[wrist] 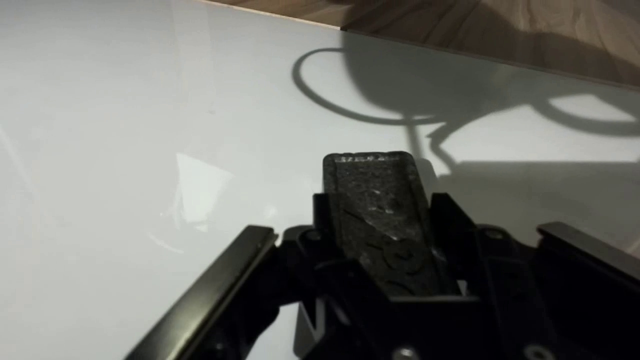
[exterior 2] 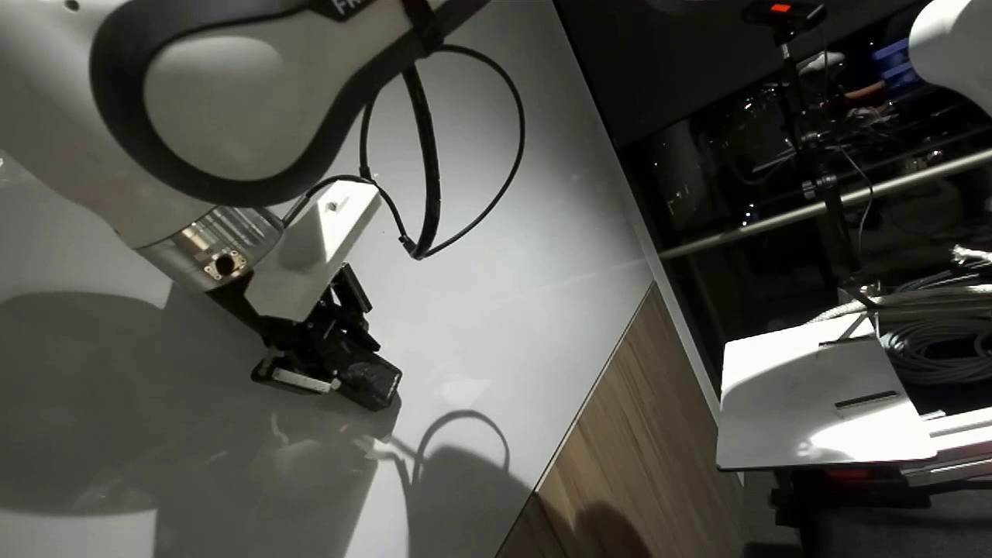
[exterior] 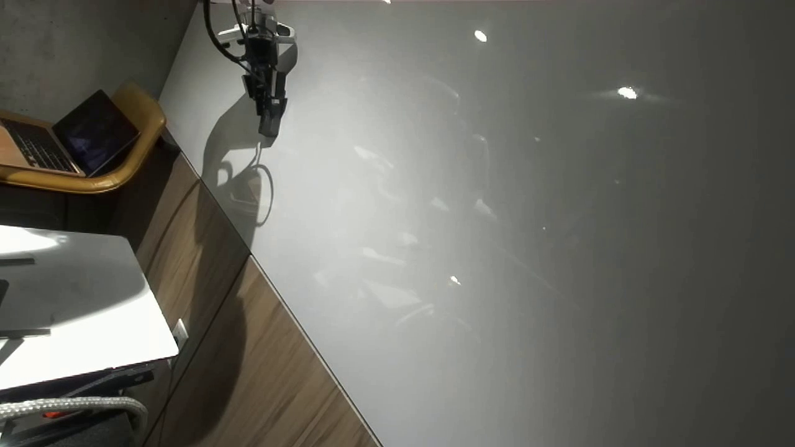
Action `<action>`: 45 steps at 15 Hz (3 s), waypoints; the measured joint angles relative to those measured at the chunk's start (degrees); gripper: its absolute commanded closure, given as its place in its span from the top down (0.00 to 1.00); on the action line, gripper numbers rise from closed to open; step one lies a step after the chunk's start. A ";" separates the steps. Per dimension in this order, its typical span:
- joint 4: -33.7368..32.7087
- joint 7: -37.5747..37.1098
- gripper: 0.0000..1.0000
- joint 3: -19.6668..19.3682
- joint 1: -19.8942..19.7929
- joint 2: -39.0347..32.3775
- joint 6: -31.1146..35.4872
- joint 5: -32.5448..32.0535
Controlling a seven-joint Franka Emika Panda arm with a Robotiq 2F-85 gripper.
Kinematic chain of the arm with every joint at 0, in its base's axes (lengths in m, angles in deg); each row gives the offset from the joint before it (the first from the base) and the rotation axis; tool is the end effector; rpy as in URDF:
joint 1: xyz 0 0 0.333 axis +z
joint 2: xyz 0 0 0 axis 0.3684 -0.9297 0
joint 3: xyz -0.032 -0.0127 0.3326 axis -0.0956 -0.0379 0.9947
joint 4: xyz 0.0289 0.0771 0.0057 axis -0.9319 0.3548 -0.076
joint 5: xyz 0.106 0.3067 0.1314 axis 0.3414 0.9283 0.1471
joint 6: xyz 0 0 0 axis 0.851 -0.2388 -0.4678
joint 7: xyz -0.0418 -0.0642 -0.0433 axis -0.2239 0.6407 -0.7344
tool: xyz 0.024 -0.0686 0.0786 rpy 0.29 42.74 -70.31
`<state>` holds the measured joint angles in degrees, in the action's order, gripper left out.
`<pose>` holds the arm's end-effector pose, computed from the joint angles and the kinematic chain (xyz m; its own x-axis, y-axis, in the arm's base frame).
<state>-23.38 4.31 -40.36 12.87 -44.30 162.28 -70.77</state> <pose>0.5839 0.4020 0.4678 0.9424 0.1807 0.2814 0.0279 -0.8810 0.4723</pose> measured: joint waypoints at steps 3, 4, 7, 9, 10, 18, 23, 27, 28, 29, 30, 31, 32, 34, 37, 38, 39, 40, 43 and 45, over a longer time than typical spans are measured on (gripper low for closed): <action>7.58 -0.11 0.27 -0.43 -1.26 4.04 2.73 -1.99; 10.69 -0.32 0.27 -0.74 -1.83 5.85 3.97 -2.65; 20.65 -1.41 0.27 -1.54 -4.36 11.91 8.38 -4.10; 26.98 -1.39 0.27 -1.42 -6.92 15.83 11.55 -3.39; 30.17 -1.05 0.27 -0.87 -8.27 17.75 12.58 -1.83; 56.56 4.87 0.27 4.42 -11.63 35.01 13.33 17.52; 74.50 10.14 0.27 4.29 -16.59 44.80 15.29 24.47; 81.31 17.79 0.27 2.26 -22.63 47.12 18.99 24.49; 81.76 19.48 0.27 1.77 -23.74 46.92 19.47 24.51; 82.02 20.94 0.27 1.34 -24.68 46.46 19.86 24.55; 82.26 22.14 0.27 0.97 -25.46 45.82 20.45 24.68; 82.43 23.04 0.27 0.54 -26.14 44.94 20.82 24.82; 82.54 23.70 0.27 0.21 -26.77 43.92 21.43 24.91; 82.80 24.43 0.27 -0.54 -27.85 41.64 22.86 24.93; 82.61 24.64 0.27 -1.65 -29.13 38.12 24.59 24.93; 82.21 24.63 0.27 -1.88 -29.45 36.96 24.64 24.94; 81.67 24.63 0.27 -2.06 -29.65 35.75 24.64 25.00; 81.03 24.41 0.27 -2.23 -29.70 34.58 24.58 25.04; 78.73 23.43 0.27 -2.40 -29.70 31.09 24.54 25.26; 77.15 22.55 0.27 -2.46 -29.70 29.08 24.44 25.28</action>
<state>53.77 26.86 -42.82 -16.83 -15.21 186.72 -45.50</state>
